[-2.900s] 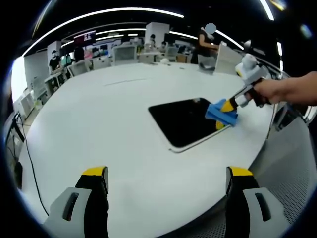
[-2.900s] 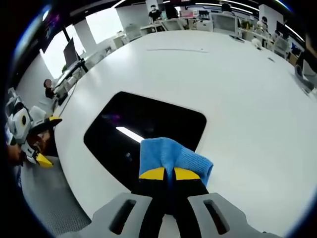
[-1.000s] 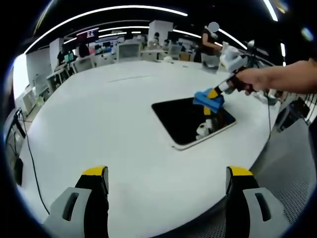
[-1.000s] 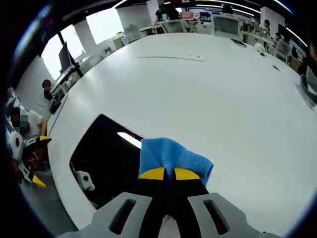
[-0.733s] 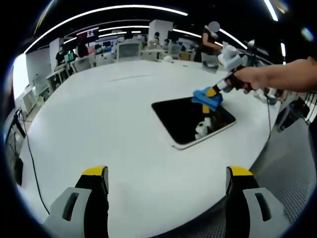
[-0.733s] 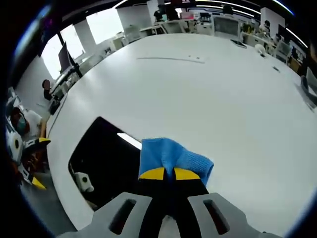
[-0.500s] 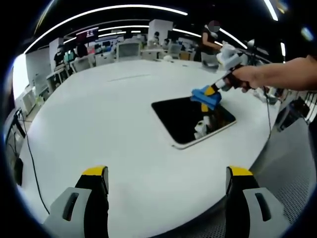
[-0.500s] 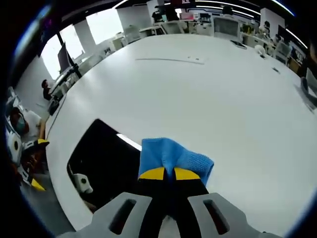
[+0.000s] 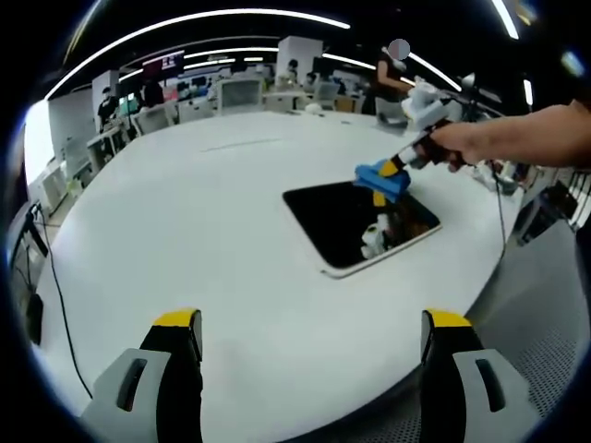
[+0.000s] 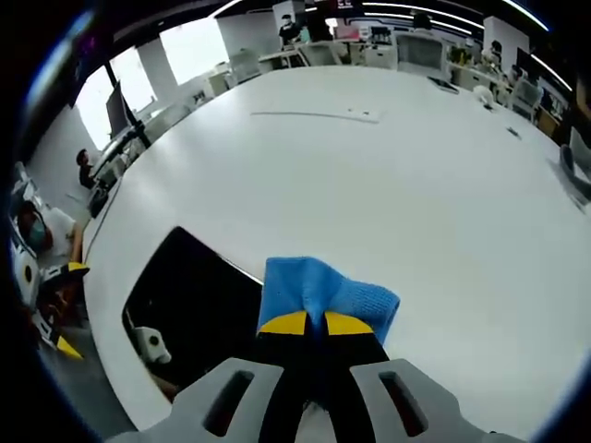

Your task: Wipe the mirror surface with the cleaning cloth until all visible marks leave the cleaned area.

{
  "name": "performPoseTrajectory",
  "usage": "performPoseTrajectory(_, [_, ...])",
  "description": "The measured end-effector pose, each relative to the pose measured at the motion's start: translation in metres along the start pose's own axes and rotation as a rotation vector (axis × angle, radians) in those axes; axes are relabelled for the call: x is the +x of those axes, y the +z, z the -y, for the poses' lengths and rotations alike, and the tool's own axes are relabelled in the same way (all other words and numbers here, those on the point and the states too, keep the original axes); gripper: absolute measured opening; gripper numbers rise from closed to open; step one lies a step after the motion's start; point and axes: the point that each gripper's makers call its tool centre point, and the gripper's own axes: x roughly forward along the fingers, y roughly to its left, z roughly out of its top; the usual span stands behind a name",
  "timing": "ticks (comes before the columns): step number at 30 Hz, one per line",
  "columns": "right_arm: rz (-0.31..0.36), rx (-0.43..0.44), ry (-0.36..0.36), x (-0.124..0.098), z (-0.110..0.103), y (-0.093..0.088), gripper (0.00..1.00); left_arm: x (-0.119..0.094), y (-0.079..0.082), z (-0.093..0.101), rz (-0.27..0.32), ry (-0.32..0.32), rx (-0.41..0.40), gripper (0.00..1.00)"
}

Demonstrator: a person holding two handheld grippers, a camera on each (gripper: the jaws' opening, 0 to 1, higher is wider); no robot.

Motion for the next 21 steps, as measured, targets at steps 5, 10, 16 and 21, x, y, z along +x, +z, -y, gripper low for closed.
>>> performPoseTrajectory(5, [0.006, -0.012, 0.005, 0.000, 0.000, 0.000, 0.00, 0.000, -0.001, -0.001, 0.000, 0.002, -0.001, 0.99])
performPoseTrajectory(10, [0.013, -0.012, 0.007, -0.002, -0.001, -0.001, 0.00, 0.001, -0.001, -0.001, -0.001, 0.002, 0.000, 0.99])
performPoseTrajectory(16, [0.019, 0.007, 0.014, -0.011, -0.001, 0.006, 0.00, 0.001, 0.000, -0.001, 0.001, 0.002, 0.000, 0.99])
performPoseTrajectory(21, [0.033, 0.015, 0.014, -0.020, 0.000, 0.012, 0.00, 0.001, 0.000, -0.002, 0.003, 0.002, 0.001, 0.99])
